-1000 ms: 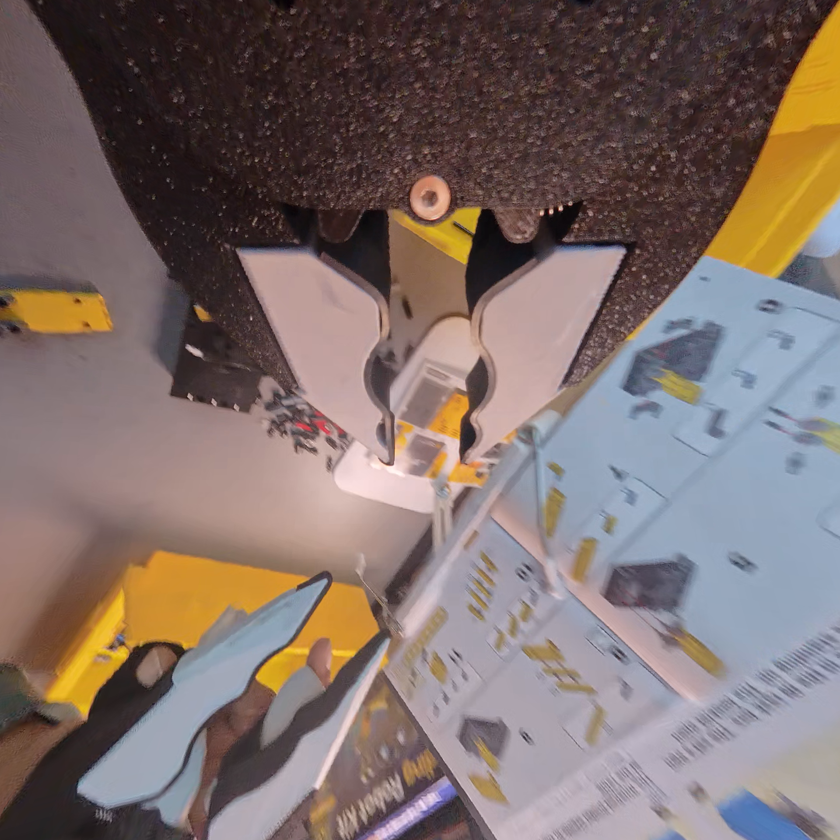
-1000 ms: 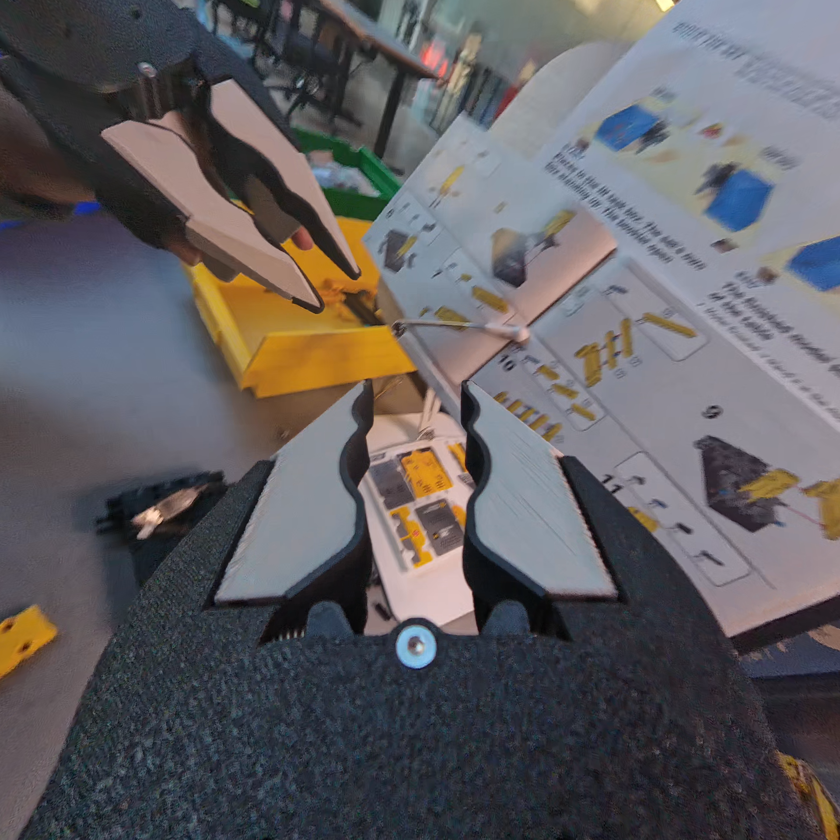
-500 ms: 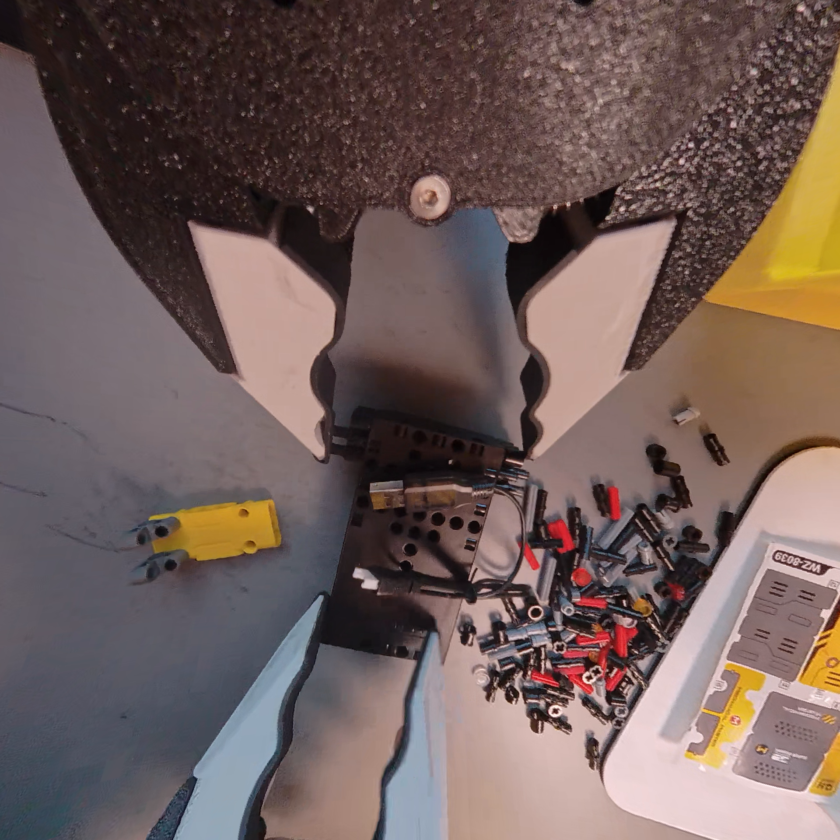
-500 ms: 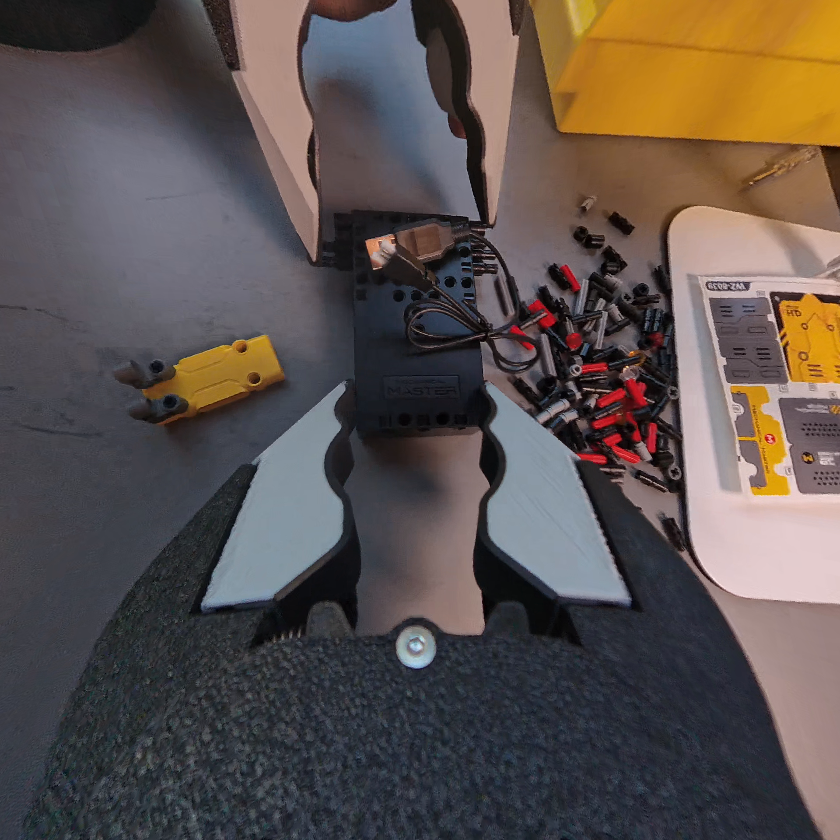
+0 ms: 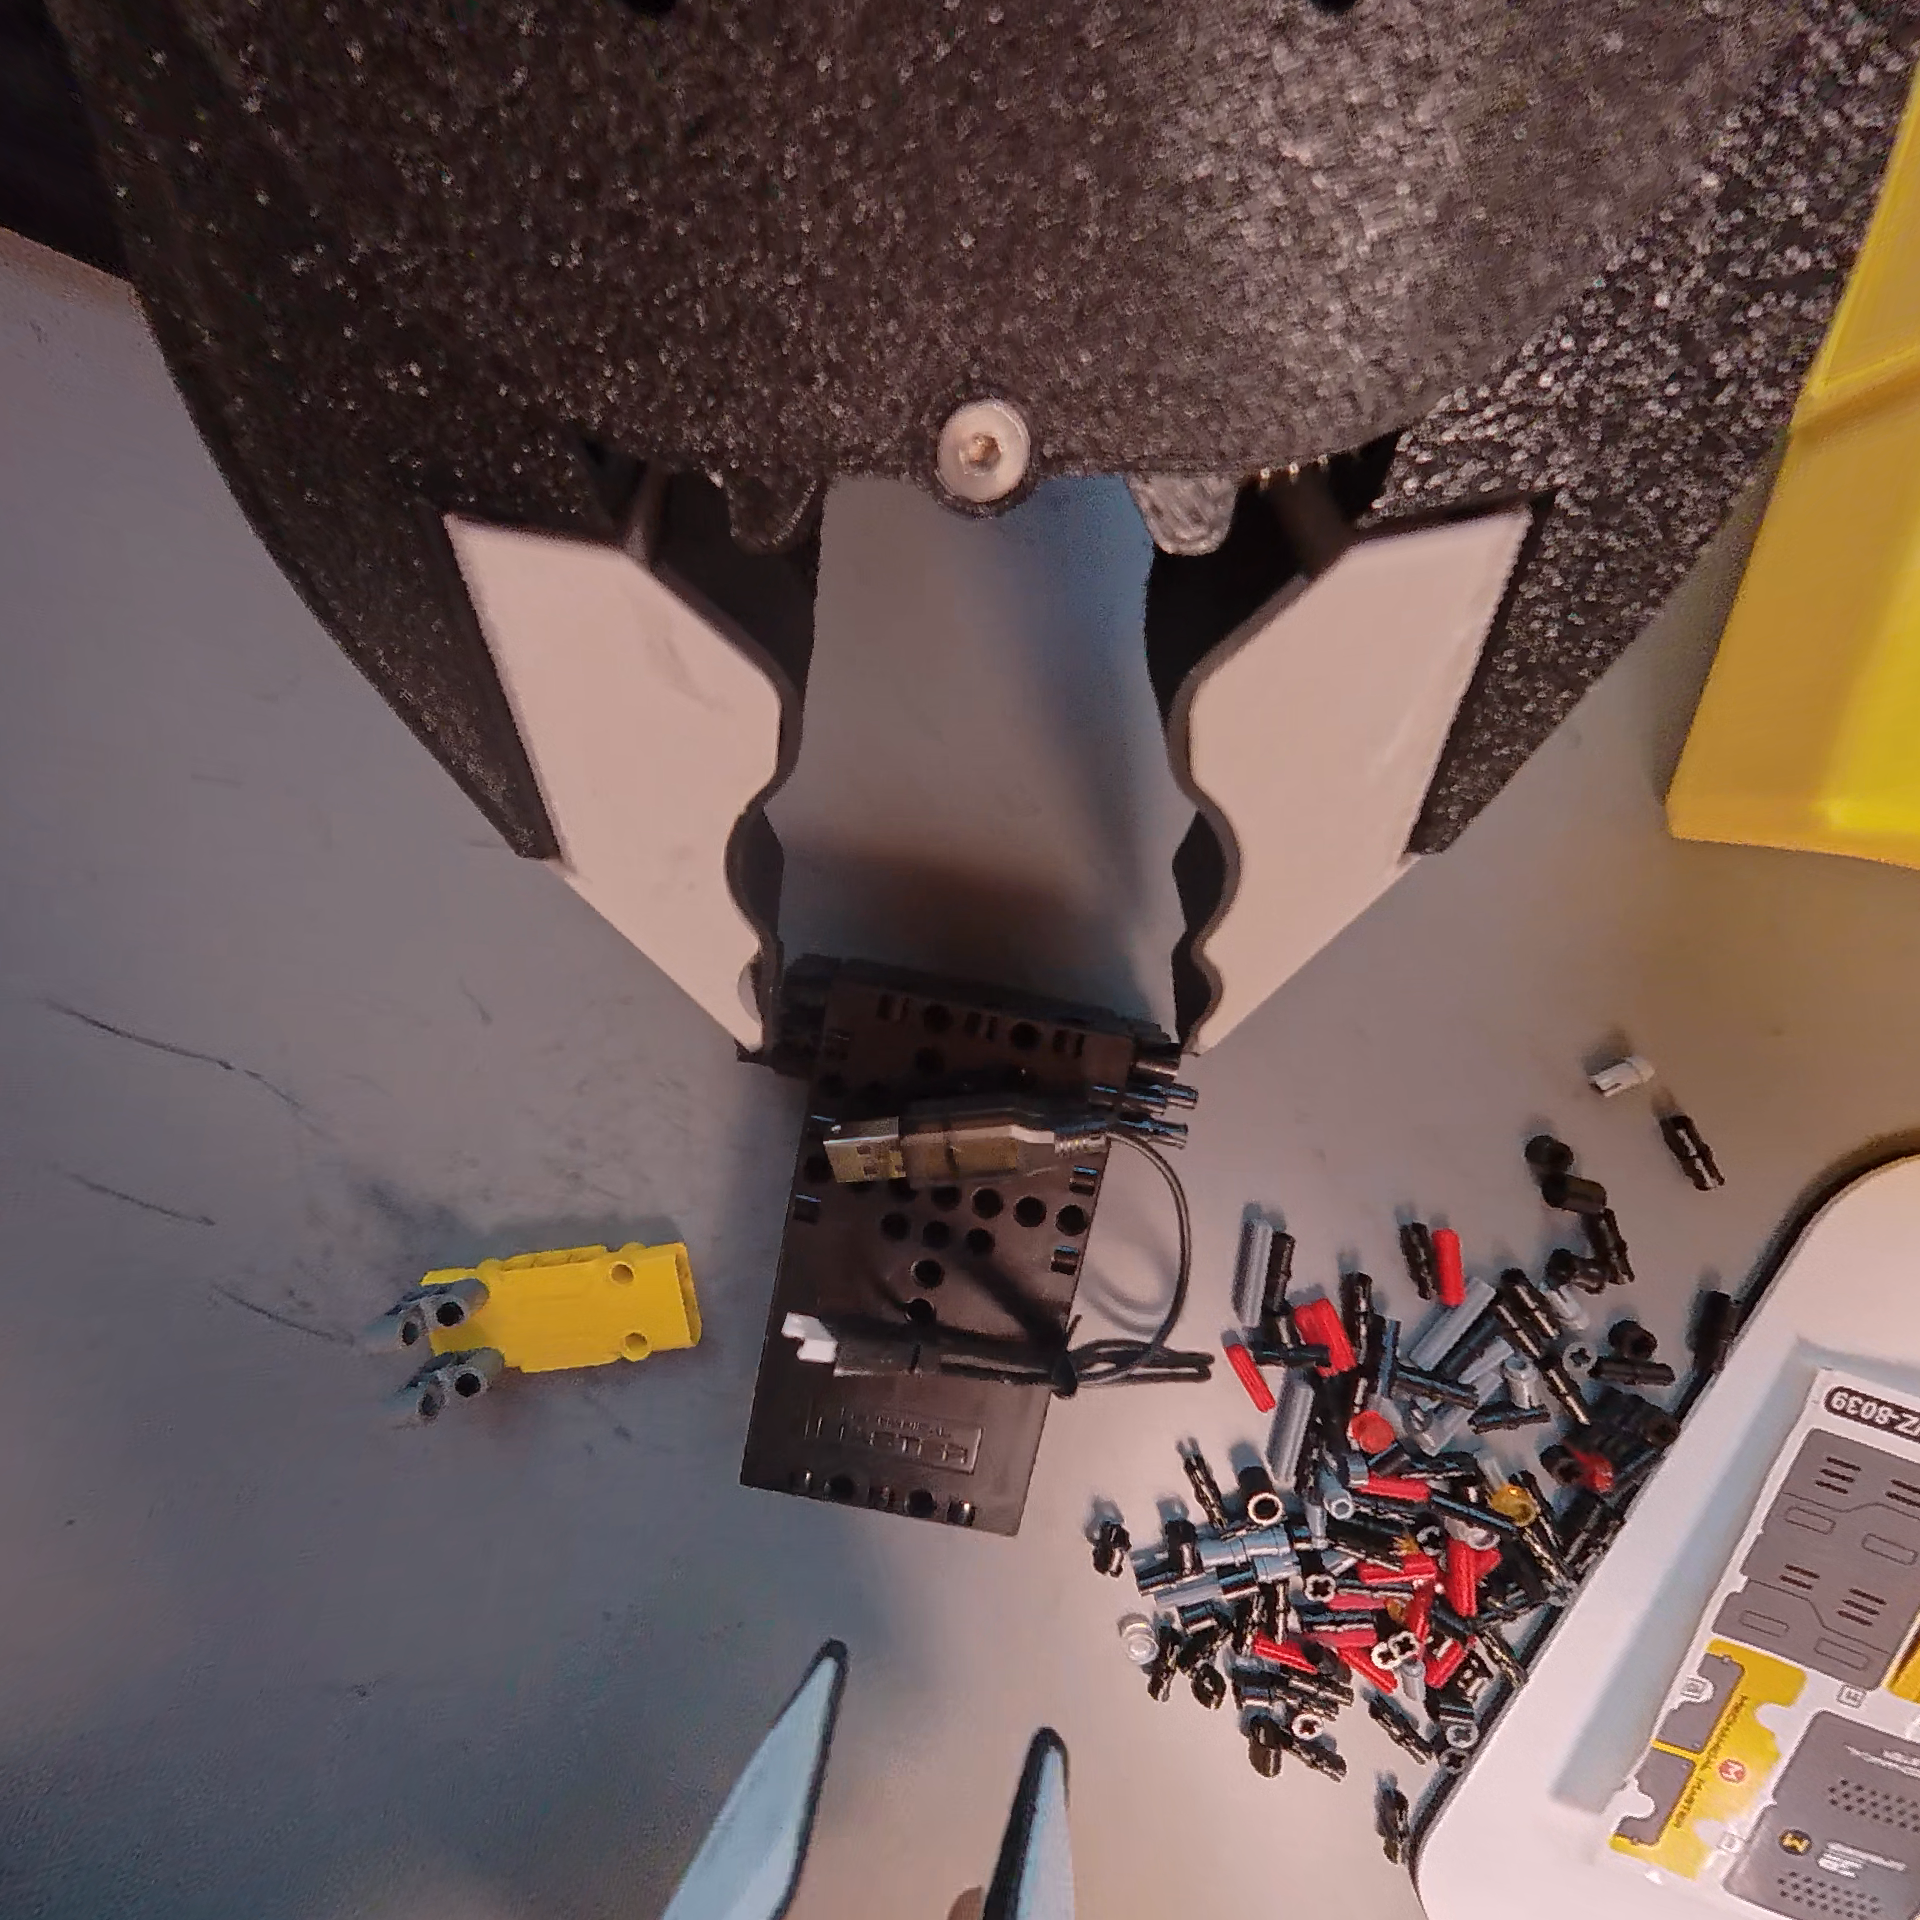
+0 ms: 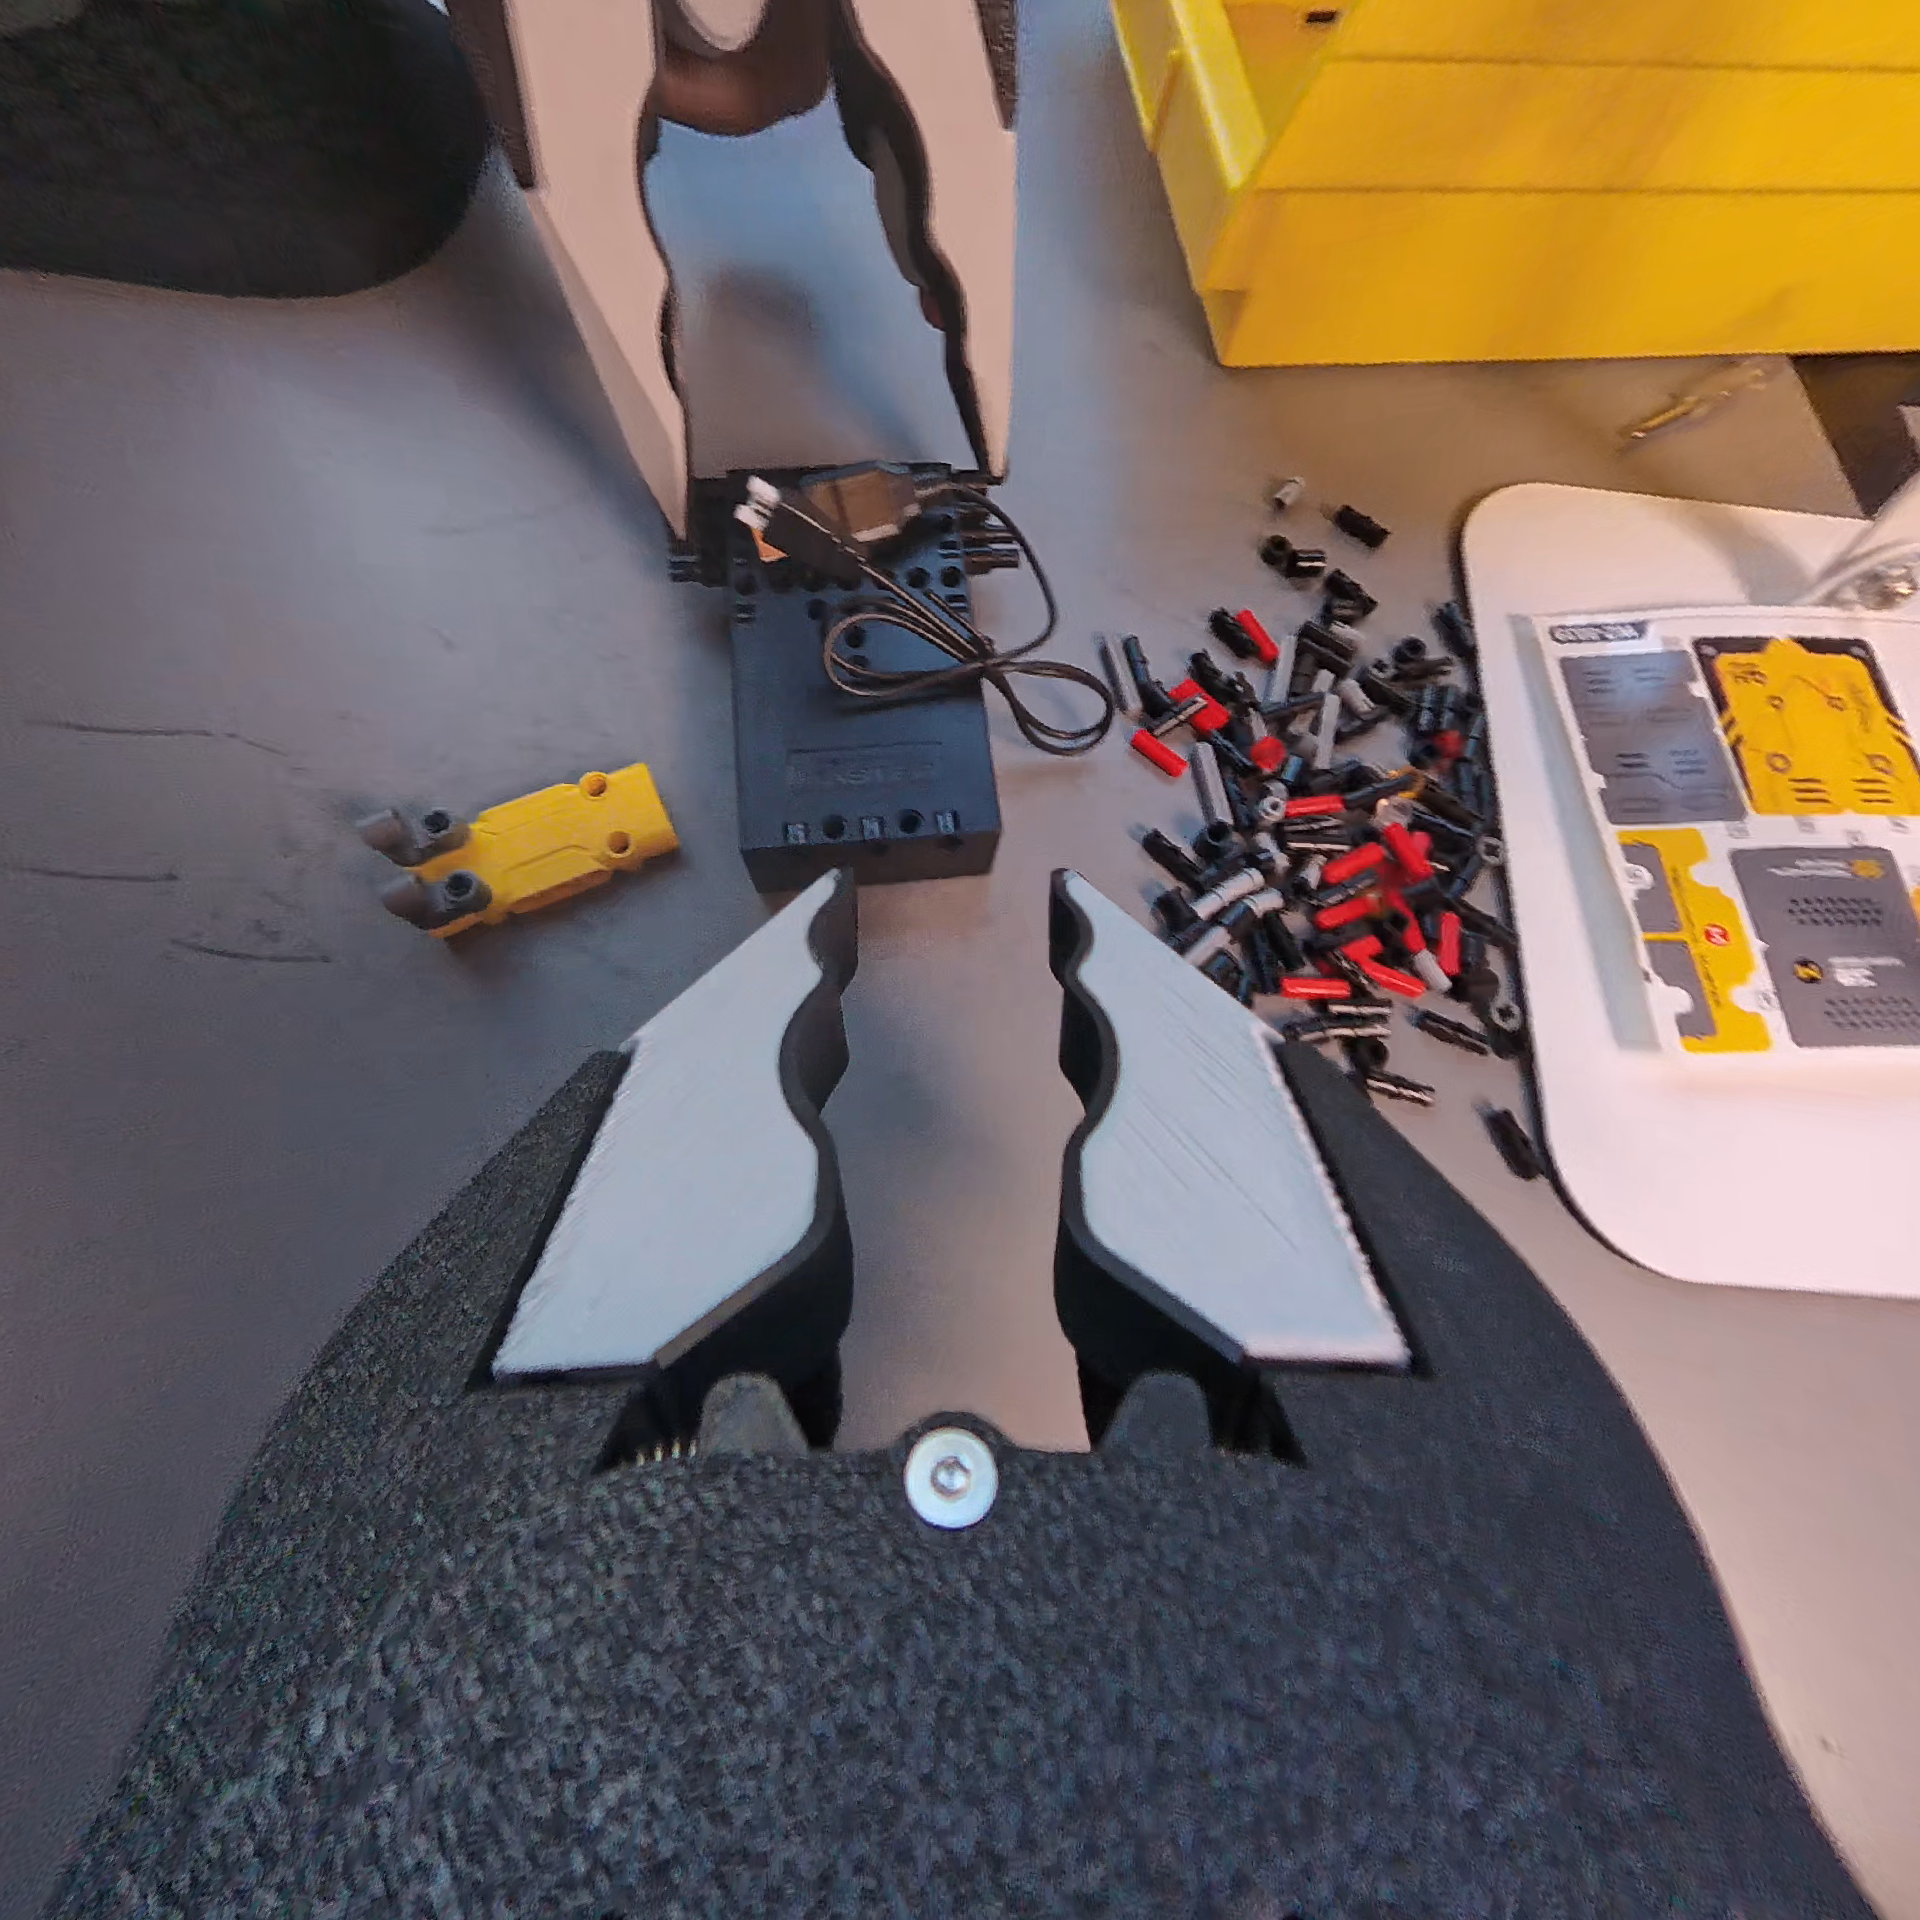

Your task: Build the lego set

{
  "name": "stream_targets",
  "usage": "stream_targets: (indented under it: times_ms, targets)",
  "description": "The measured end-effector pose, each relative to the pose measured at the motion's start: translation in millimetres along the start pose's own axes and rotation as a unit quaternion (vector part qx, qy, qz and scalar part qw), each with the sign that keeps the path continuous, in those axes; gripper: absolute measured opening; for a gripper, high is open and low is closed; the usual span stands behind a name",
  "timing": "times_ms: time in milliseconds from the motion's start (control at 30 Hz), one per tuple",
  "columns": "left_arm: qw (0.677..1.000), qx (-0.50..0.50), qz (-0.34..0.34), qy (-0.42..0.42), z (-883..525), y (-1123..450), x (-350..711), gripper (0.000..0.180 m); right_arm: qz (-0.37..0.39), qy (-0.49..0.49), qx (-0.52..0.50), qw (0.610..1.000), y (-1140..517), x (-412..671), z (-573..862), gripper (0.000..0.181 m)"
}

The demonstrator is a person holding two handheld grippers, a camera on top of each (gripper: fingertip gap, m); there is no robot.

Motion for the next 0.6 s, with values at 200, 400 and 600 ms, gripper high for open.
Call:
stream_targets:
  times_ms: [200,400,600]
  targets:
    - [0.996,-0.008,0.090,0.022,-2,16,7,0.075,-0.054,-0.025,-0.083,0.995,-2,-18,26,0.029]
    - [0.982,0.068,0.178,0.017,-14,23,22,0.059,-0.054,-0.031,-0.092,0.994,-10,-24,28,0.014]
    - [0.978,0.107,0.174,0.027,-25,15,17,0.052,-0.052,-0.037,-0.107,0.992,-15,-24,32,0.009]
Point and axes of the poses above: each gripper's, where its closed fingertips meet, y back along the fingers, x out of its top, z = x × y across the jaws, the point moved 5 cm from there along y, back along the fingers, and after that the axes turned 4 degrees about -x, right-handed, at the moved point
